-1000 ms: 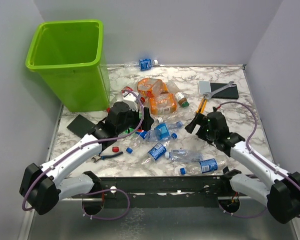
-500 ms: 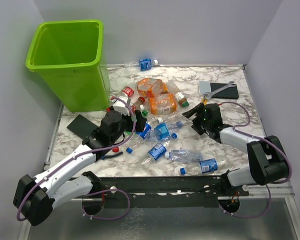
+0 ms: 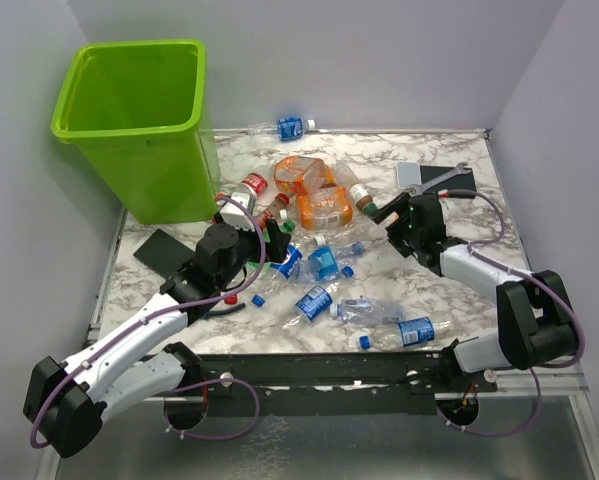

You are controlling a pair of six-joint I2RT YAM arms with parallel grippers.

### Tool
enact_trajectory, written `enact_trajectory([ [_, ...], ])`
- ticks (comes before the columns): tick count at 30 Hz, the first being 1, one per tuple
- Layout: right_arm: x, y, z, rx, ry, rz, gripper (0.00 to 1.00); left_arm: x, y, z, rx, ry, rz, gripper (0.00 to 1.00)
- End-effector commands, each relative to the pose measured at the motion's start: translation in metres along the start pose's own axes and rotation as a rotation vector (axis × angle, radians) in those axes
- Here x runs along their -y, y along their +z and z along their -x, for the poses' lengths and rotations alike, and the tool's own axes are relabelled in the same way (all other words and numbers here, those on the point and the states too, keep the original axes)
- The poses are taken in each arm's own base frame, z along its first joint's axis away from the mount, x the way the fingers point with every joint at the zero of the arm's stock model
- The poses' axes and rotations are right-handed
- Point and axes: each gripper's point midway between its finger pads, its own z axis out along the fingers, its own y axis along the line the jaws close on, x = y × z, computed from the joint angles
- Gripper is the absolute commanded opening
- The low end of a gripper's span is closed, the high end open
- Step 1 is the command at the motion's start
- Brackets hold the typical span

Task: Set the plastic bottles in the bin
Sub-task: Pick up the plastic bottle at the center of the board.

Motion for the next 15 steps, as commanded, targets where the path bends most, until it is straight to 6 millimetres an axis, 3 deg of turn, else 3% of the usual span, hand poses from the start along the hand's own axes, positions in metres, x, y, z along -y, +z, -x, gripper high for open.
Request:
enact_trajectory([
  [1, 0.001, 0.008, 0.004, -0.05, -0.081, -0.062, 1.0, 0.004, 0.004, 0.002, 0.009, -0.016, -0.016, 0.99],
  [5, 0.004, 0.02, -0.014, -0.117, 0.046, -0.067, 0.99, 0.006, 0.006, -0.004, -0.015, -0.019, -0.027, 0.99],
  [15, 0.022, 0.049, -0.028, -0.121, 0.275, -0.13, 0.89, 0.002, -0.004, 0.002, 0.028, -0.032, -0.016, 0.99],
])
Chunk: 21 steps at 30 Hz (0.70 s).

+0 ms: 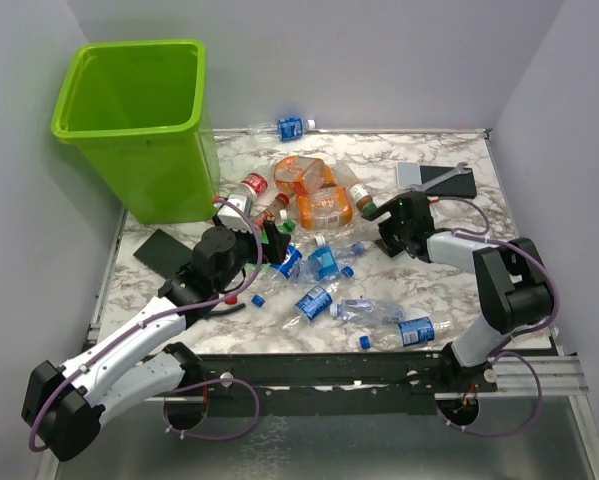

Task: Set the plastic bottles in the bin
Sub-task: Pick up the plastic bottle at the center of the board.

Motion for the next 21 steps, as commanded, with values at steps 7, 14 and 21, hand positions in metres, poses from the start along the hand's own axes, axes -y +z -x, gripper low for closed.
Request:
enact_trajectory([
  [7, 0.02, 0.021, -0.008, 0.003, 0.247, 0.01, 0.71, 0.002, 0.0, 0.003, 0.014, -0.018, -0.006, 0.99],
  [14, 0.002, -0.017, 0.006, 0.069, 0.175, 0.12, 0.44, 0.001, -0.003, 0.008, 0.052, -0.021, -0.011, 0.99],
  [21, -0.036, -0.104, 0.033, 0.208, 0.021, 0.281, 0.36, 0.0, -0.013, 0.031, 0.212, -0.135, -0.022, 0.99],
])
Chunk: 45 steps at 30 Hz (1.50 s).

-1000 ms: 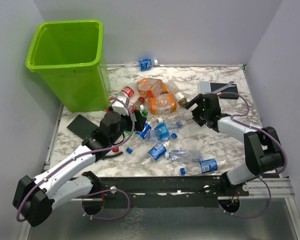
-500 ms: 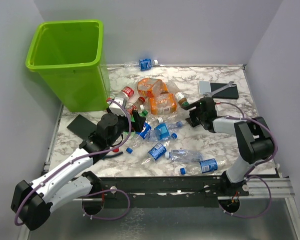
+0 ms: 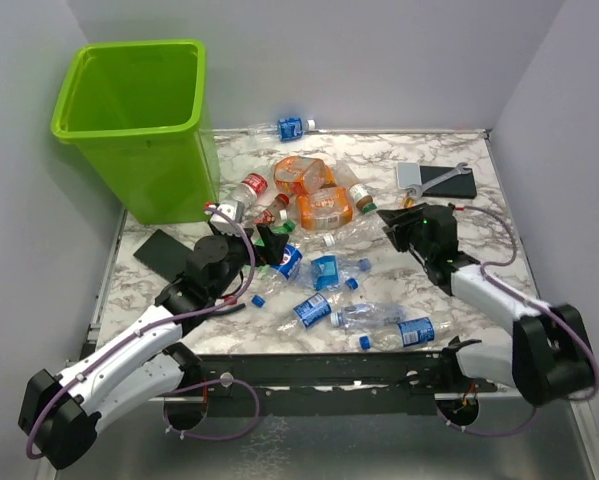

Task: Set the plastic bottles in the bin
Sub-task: Pick up the plastic bottle at the center of the board, then place the plastic bottle in the trash bin.

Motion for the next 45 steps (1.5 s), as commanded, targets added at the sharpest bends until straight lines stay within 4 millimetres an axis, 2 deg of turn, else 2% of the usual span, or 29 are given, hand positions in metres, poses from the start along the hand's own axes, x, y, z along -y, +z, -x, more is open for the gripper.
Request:
enact_trajectory([
  [1, -0.031, -0.046, 0.026, 0.122, -0.125, 0.102, 0.35, 0.0, -0.012, 0.035, 0.215, -0.156, -0.01, 0.99],
  [4, -0.06, -0.081, 0.034, 0.17, -0.135, 0.259, 0.34, 0.015, -0.032, 0.071, 0.411, -0.332, -0.133, 0.99],
  [6, -0.08, -0.1, 0.031, 0.166, -0.112, 0.403, 0.34, 0.038, -0.04, 0.088, 0.451, -0.409, -0.262, 0.99],
  [9, -0.106, -0.128, 0.028, 0.156, -0.048, 0.605, 0.34, 0.083, -0.042, 0.104, 0.409, -0.473, -0.483, 0.99],
  [11, -0.119, -0.141, 0.03, 0.158, 0.008, 0.702, 0.32, 0.112, -0.037, 0.103, 0.344, -0.493, -0.621, 0.99],
  [14, -0.135, -0.153, 0.034, 0.155, 0.075, 0.814, 0.31, 0.146, -0.045, 0.103, 0.316, -0.478, -0.819, 0.99],
  [19, -0.167, -0.174, 0.02, 0.054, 0.074, 0.998, 0.29, 0.18, -0.041, 0.09, 0.252, -0.446, -0.958, 0.99],
  [22, -0.18, -0.183, 0.018, 0.041, 0.037, 1.053, 0.29, 0.186, -0.03, 0.084, 0.222, -0.451, -0.959, 0.99],
  [28, -0.184, -0.197, 0.027, 0.1, 0.052, 1.106, 0.28, 0.19, -0.015, 0.081, 0.218, -0.484, -0.935, 0.99],
  [35, -0.199, -0.215, 0.022, 0.084, -0.007, 1.193, 0.27, 0.191, -0.001, 0.079, 0.244, -0.487, -0.892, 0.99],
  [40, -0.204, -0.219, 0.011, 0.059, -0.104, 1.198, 0.26, 0.197, 0.003, 0.09, 0.259, -0.504, -0.901, 0.99],
  [45, -0.194, -0.219, 0.005, 0.041, -0.128, 1.198, 0.26, 0.204, 0.003, 0.105, 0.276, -0.536, -0.922, 0.98],
])
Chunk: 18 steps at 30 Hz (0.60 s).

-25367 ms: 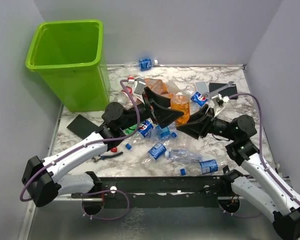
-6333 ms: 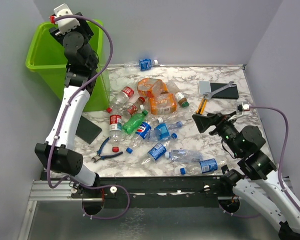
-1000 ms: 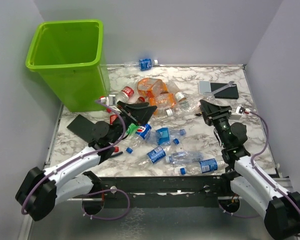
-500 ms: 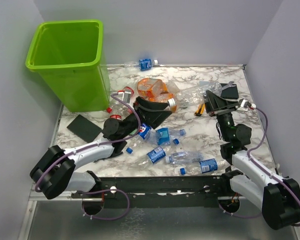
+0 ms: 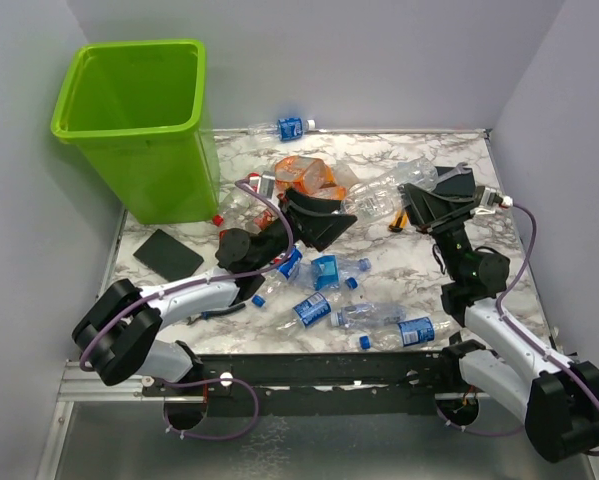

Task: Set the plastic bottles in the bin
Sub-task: Place the plastic bottle in the trash bin.

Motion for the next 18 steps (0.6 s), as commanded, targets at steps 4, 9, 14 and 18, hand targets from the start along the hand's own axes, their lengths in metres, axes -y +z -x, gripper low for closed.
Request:
enact_trajectory([
  [4, -0.002, -0.012, -0.013, -0.063, -0.047, 0.019, 0.26, 0.023, 0.017, 0.016, 0.044, -0.029, -0.071, 0.84],
  [9, 0.002, -0.016, -0.015, -0.068, -0.06, 0.007, 0.26, 0.027, 0.018, -0.002, -0.034, -0.044, -0.107, 0.78],
  [14, 0.001, -0.016, -0.017, -0.081, -0.077, 0.009, 0.26, 0.029, 0.017, -0.015, -0.089, -0.061, -0.13, 0.81],
  [18, -0.002, -0.017, -0.012, -0.051, -0.085, 0.016, 0.26, 0.025, 0.012, -0.019, -0.096, -0.062, -0.116, 0.82],
])
